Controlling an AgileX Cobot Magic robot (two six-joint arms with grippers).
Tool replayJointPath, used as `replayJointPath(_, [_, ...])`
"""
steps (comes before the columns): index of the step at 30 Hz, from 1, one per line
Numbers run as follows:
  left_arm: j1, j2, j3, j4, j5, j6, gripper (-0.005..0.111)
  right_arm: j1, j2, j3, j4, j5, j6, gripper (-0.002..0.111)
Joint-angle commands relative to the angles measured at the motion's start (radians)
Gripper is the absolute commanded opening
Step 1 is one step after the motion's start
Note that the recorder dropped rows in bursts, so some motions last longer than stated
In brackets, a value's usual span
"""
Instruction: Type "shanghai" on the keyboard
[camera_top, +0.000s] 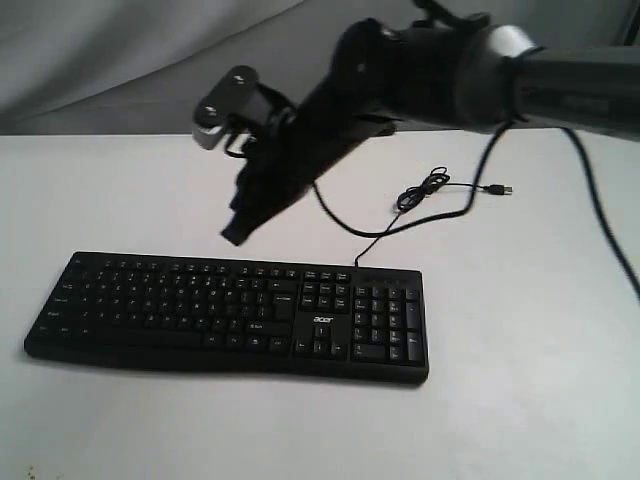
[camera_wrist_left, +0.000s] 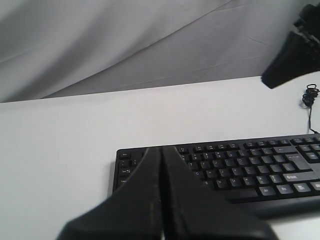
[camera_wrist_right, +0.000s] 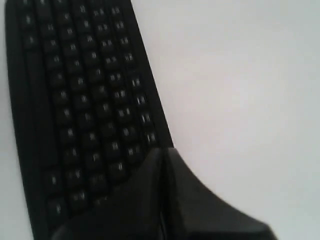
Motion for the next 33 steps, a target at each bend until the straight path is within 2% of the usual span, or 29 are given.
replayJointPath(1, [-0.004, -0.003, 0.004, 0.001, -0.005, -0.003, 0.0, 0.088, 0.118, -0.297, -0.095, 0.188, 0.076, 0.0])
replayJointPath(4, [-0.004, -0.003, 0.004, 0.001, -0.005, -0.003, 0.0, 0.131, 0.22, -0.498, -0.095, 0.343, 0.07, 0.0])
replayJointPath(7, [-0.004, -0.003, 0.004, 0.001, -0.005, -0.003, 0.0, 0.163, 0.331, -0.661, -0.119, 0.409, 0.074, 0.0])
replayJointPath(15, [-0.004, -0.003, 0.004, 0.001, -0.005, -0.003, 0.0, 0.215, 0.601, -0.942, -0.123, 0.393, 0.083, 0.0])
replayJointPath(22, [-0.004, -0.003, 0.004, 0.001, -0.005, -0.003, 0.0, 0.22, 0.652, -0.991, -0.039, 0.291, 0.094, 0.0])
replayJointPath(33, [-0.004, -0.003, 0.004, 0.001, -0.005, 0.002, 0.0, 0.228, 0.694, -0.991, -0.065, 0.238, 0.147, 0.0])
